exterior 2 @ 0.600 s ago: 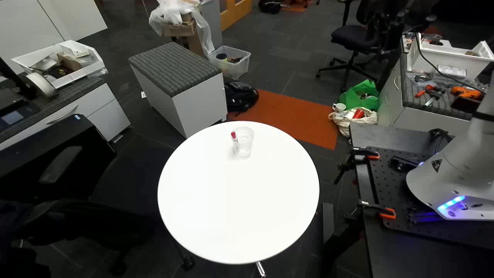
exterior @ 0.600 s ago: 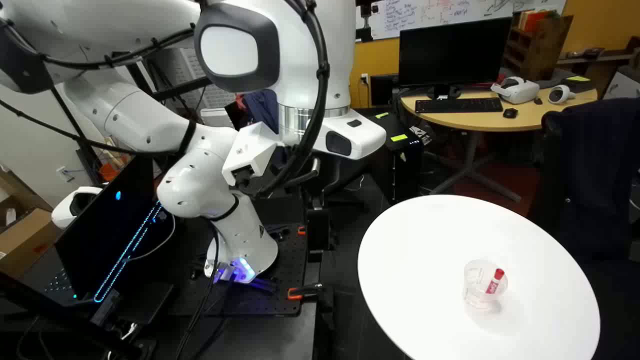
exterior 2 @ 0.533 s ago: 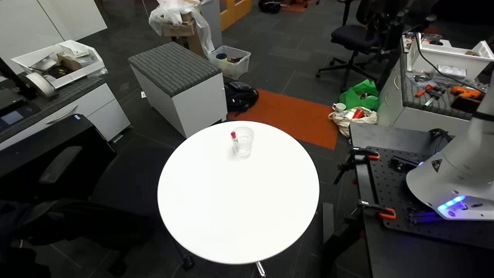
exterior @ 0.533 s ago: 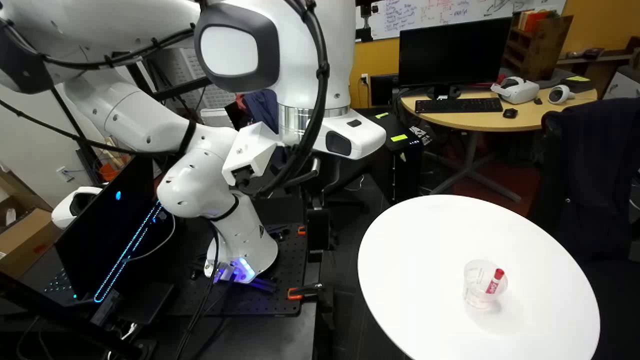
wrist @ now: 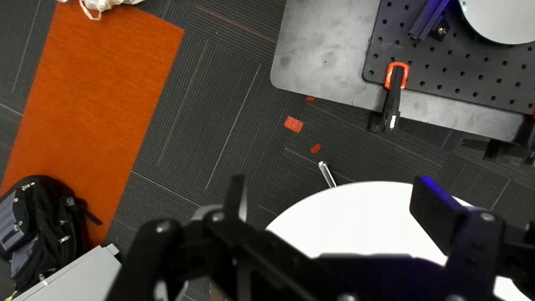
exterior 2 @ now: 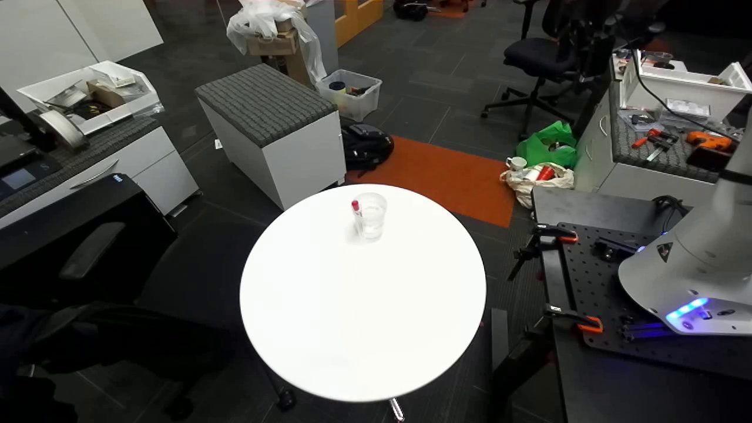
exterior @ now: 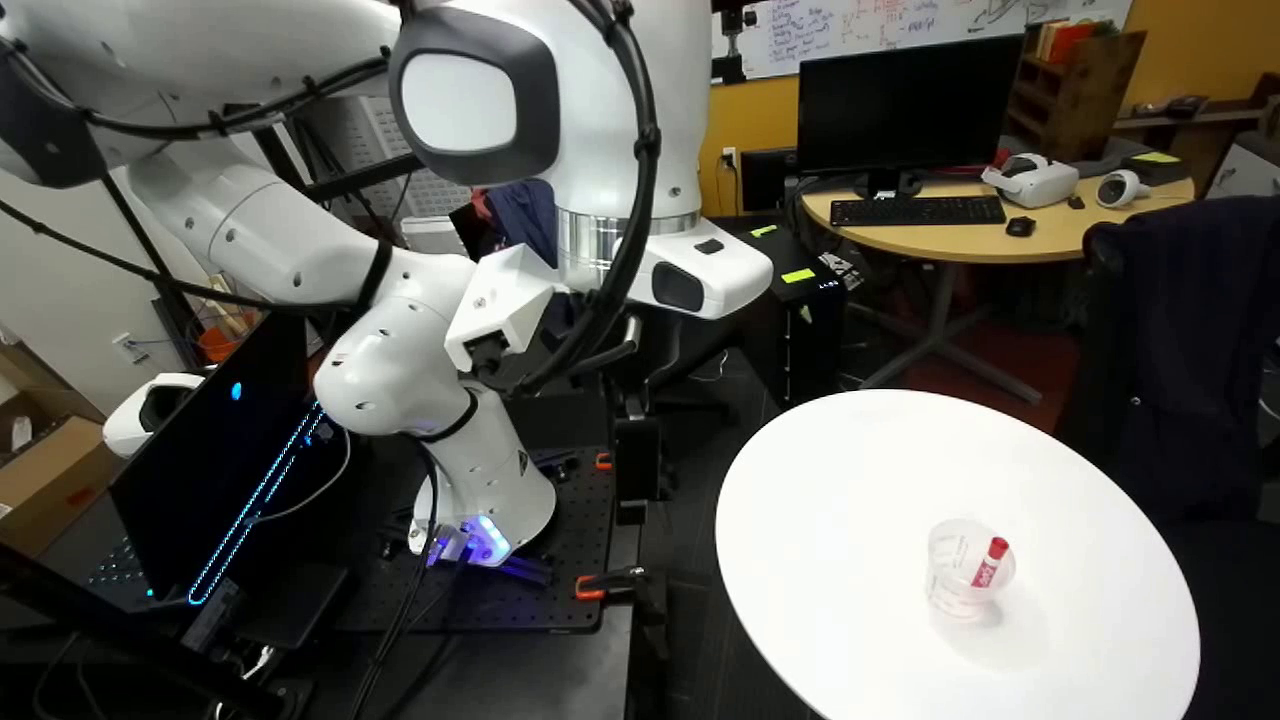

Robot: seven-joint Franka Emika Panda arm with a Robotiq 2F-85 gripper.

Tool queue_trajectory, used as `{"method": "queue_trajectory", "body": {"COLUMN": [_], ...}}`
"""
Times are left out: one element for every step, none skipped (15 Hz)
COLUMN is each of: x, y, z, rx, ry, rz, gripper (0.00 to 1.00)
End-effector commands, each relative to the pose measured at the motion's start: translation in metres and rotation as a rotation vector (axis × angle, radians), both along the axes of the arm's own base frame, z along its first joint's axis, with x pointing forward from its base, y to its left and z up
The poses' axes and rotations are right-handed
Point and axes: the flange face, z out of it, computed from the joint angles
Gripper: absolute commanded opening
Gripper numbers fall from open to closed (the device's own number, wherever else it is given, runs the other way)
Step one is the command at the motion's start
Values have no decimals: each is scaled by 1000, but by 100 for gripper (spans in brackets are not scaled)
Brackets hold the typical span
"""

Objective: Remove the marker from the cup and put it on the table

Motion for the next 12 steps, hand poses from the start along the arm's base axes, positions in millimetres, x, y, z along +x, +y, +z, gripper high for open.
{"method": "queue_trajectory", "body": {"x": [4, 8, 11, 16, 21, 26, 32, 39, 46, 54, 61, 68], "y": [1, 2, 2, 2, 3, 3, 3, 2, 1, 1, 1, 2], "z": [0, 0, 0, 0, 0, -1, -2, -3, -5, -8, -11, -16], "rx": [-26, -33, -35, -37, -35, -36, -41, -45, -43, -43, -43, -40], "ry": [-36, -55, -76, -104, -128, -160, -196, -231, -266, -303, -336, -364], "rz": [-3, -1, 4, 10, 22, 31, 45, 61, 75, 89, 104, 121], "gripper": [100, 100, 100, 100, 100, 100, 100, 100, 100, 100, 100, 100]}}
